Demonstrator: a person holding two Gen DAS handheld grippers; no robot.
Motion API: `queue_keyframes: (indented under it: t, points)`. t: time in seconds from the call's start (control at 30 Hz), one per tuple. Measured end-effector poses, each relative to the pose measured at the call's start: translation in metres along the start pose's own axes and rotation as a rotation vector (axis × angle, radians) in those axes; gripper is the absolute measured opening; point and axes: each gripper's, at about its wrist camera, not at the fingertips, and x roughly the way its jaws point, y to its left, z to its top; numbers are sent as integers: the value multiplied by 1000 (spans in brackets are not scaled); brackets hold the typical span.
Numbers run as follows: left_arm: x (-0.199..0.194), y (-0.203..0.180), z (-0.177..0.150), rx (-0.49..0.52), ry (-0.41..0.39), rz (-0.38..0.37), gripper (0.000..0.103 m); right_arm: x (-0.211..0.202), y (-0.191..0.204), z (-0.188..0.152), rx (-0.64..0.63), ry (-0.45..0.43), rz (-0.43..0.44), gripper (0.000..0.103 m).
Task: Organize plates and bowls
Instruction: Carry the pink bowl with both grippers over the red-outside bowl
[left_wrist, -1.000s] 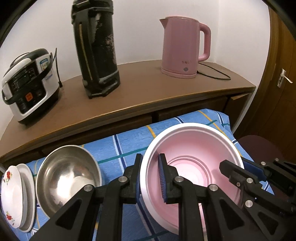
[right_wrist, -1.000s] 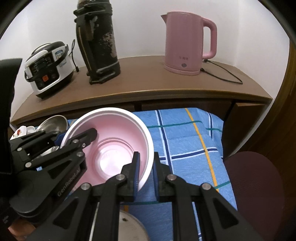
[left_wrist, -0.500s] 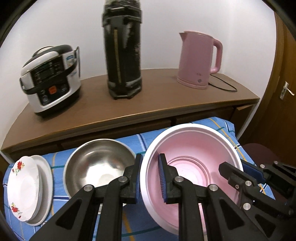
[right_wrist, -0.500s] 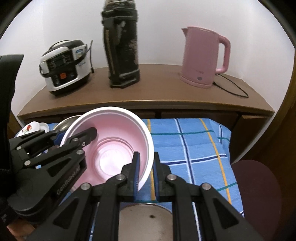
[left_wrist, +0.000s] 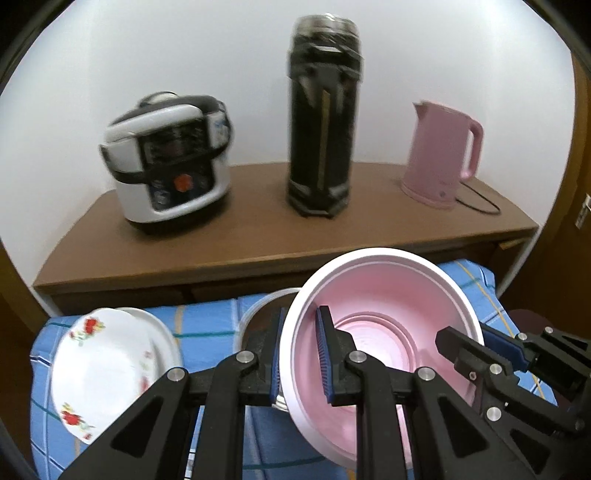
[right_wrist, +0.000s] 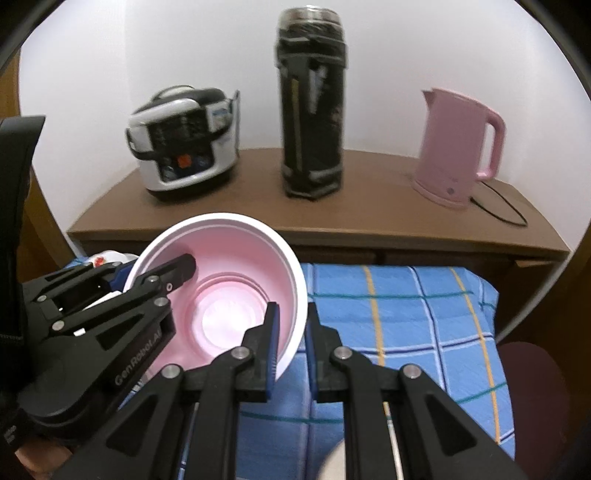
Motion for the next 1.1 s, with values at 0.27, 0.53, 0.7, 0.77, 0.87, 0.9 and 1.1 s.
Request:
queue_keyframes:
  t: [0.27,0.53,0.7,0.77,0.87,0.9,1.1]
  points:
    - [1,35,11,-49,-4,29,20,12,26,15,24,-7,34,13]
    - [32,38,0,-63,61,30,20,47,21,6,63,61,19,13]
    - [54,38,-8,-68,101,28,20,69,16,-1,71,101,1,11]
    - [62,40,-10,-72,113,24,20,74,17,-4,65,108,-6,11]
    - [67,40,-11,-71,121,22,20,80,16,-6,63,118,-8,11]
    - [69,40,-12,-72,124,20,20,82,15,-7,61,123,-11,11]
    - [71,39,-13,-66,117,25,20,89,15,-9,66,149,-5,11]
